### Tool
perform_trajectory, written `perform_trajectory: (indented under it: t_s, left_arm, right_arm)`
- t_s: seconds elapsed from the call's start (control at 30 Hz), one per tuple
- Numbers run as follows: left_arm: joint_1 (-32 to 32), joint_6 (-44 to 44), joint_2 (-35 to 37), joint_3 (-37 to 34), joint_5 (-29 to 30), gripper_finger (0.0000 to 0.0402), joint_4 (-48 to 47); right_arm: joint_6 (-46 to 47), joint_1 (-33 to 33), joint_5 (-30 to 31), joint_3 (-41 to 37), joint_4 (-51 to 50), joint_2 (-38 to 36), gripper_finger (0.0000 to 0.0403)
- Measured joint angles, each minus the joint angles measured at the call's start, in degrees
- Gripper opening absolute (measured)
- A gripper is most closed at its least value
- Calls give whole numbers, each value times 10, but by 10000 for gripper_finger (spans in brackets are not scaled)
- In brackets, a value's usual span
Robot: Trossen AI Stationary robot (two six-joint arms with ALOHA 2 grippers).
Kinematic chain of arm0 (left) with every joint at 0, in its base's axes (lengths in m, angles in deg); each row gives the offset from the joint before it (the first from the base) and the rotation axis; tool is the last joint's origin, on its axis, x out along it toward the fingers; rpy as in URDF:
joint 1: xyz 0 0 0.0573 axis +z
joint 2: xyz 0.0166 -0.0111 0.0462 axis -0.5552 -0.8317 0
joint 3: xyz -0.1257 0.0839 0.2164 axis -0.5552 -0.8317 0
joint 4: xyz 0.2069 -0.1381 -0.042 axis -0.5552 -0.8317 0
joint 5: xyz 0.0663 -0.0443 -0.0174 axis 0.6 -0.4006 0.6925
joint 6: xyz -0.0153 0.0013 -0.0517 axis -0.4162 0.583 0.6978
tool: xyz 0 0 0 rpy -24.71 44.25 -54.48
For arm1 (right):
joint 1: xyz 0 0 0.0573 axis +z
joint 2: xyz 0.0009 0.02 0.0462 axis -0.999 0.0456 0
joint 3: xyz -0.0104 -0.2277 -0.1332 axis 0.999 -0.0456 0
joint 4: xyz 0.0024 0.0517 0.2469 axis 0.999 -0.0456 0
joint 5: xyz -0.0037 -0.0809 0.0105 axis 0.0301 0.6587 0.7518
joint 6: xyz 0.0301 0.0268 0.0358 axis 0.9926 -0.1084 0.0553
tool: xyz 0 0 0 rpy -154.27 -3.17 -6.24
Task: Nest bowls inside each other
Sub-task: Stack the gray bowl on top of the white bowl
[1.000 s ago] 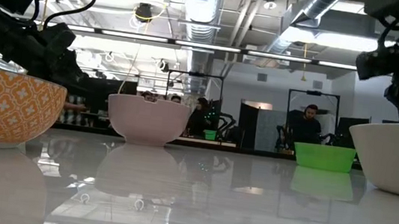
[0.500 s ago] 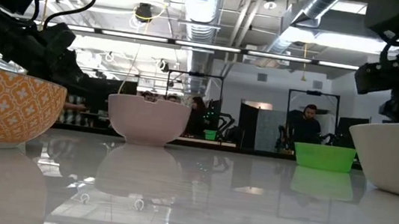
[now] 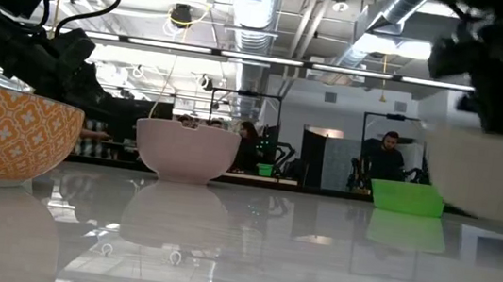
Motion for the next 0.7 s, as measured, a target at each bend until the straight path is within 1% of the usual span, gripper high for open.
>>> perform_trajectory:
  t_s: [0.17,0.23,0.33,0.43,0.57,0.7]
  left_arm:
    - [0,0,0,0,0,158,0]
    - [0,0,0,0,0,158,0]
    - [0,0,0,0,0,158,0]
    - [0,0,0,0,0,158,0]
    - [0,0,0,0,1,158,0]
    - [0,0,0,0,0,158,0]
  right_arm:
    - [-43,-37,4,74,4,2,7]
    - [-66,-59,17,103,16,10,7]
    - [-112,-98,17,139,38,34,7]
    - [-162,-139,12,172,84,75,7]
    - [-226,-199,-21,224,140,150,7]
    - [-292,-249,-31,311,168,234,7]
